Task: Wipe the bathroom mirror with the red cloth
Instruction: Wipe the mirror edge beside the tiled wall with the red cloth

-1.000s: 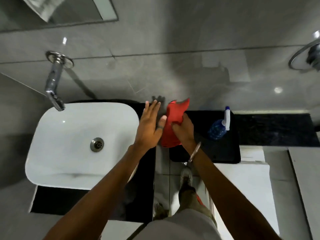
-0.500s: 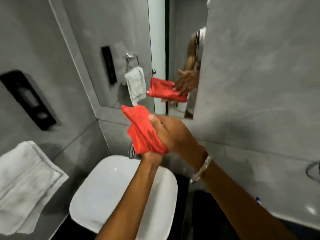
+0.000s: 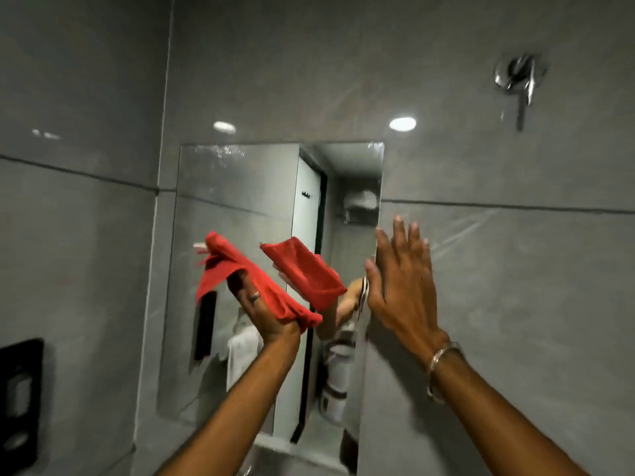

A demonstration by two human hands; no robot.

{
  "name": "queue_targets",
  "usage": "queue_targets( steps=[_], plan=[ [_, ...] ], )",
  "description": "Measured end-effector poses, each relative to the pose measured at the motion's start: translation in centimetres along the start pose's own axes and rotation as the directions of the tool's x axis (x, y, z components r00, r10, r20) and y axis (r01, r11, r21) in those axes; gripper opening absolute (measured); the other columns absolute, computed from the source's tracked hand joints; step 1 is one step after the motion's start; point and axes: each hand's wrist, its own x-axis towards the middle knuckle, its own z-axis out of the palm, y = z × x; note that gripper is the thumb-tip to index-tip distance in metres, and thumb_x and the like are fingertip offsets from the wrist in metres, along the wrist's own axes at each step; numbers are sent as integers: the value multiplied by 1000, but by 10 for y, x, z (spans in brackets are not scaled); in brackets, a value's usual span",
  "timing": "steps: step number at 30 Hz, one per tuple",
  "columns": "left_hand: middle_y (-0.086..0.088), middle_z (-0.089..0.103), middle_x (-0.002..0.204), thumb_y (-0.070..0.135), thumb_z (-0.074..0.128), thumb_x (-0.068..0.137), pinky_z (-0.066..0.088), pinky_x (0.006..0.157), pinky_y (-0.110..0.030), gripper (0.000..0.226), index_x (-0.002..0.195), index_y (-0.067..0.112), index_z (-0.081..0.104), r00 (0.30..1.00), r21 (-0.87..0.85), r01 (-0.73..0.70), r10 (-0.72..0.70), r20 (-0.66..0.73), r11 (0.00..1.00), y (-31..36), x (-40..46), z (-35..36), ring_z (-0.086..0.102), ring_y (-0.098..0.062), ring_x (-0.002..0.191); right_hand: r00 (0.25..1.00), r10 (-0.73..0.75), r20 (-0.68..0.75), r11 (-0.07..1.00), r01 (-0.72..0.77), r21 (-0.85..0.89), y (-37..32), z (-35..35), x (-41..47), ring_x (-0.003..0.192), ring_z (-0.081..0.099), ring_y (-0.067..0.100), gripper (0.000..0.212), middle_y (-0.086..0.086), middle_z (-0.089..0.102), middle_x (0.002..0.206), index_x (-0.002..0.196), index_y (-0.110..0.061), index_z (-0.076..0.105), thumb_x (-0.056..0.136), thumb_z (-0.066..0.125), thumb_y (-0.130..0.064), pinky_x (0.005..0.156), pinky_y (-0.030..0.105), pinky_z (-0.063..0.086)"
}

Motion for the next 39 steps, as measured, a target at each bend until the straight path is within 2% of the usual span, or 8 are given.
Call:
queue_targets(
  steps=[2,5,8,11,14,19,30,39],
  plan=[
    [-6,62,134,51,42,103,46,109,-45,38,131,30,56,951,108,-304,295,87,947,6,2,41,60,-29,123,995,-5,-103,992,-9,-129,23,-10,42,162,-11,29,67,8,-5,176,167,-25,13,106,28,-49,132,53,-3],
    [-5,66,98,64,32,97,57,91,-51,36,90,34,49,886,386,-440,320,336,811,5,9,110,69,-29,93,993,33,-115,973,-59,-225,52,-25,94,162,-15,28,66,5,-11,176,168,-28,6,108,23,-50,132,58,-2],
    [-17,55,144,55,28,105,36,122,-51,47,129,21,51,740,630,-673,344,579,387,-17,26,140,55,-29,132,984,8,-178,965,-54,-256,73,-9,103,164,-12,27,67,4,-7,177,168,-30,8,106,22,-53,132,58,-1],
    [-7,-10,172,56,7,102,-9,131,-43,74,164,16,1,611,658,-751,446,654,64,-29,33,156,-10,-25,160,973,-21,-232,962,-44,-270,82,-2,107,164,-6,27,67,4,-2,177,168,-30,11,106,24,-53,132,57,2],
    [-3,-19,169,64,-20,93,-8,130,-51,79,161,27,-6,484,605,-778,453,748,-169,-30,45,157,-17,-32,158,969,-23,-246,964,-43,-262,82,0,109,164,-4,28,67,4,0,177,167,-30,11,106,27,-53,132,58,4],
    [-4,-18,172,48,12,103,-7,129,-55,69,162,24,-13,273,405,-838,360,892,-367,-15,73,162,-20,-26,159,964,-34,-264,964,-37,-262,84,2,109,164,-5,27,66,4,0,177,167,-30,11,106,25,-52,131,58,5],
    [-4,-18,172,57,10,103,-9,126,-61,67,164,33,-5,252,379,-817,321,913,-435,-9,61,221,-22,-33,158,969,-38,-244,954,-37,-298,83,3,110,164,-7,27,67,5,-4,177,168,-30,8,106,20,-55,131,58,0],
    [-1,-10,174,55,21,104,2,126,-64,70,165,26,0,54,175,-868,261,964,-465,-23,89,152,-12,-28,161,969,-41,-245,958,-32,-285,83,2,109,164,-8,26,67,3,-5,177,168,-30,7,106,18,-55,132,57,0]
  ],
)
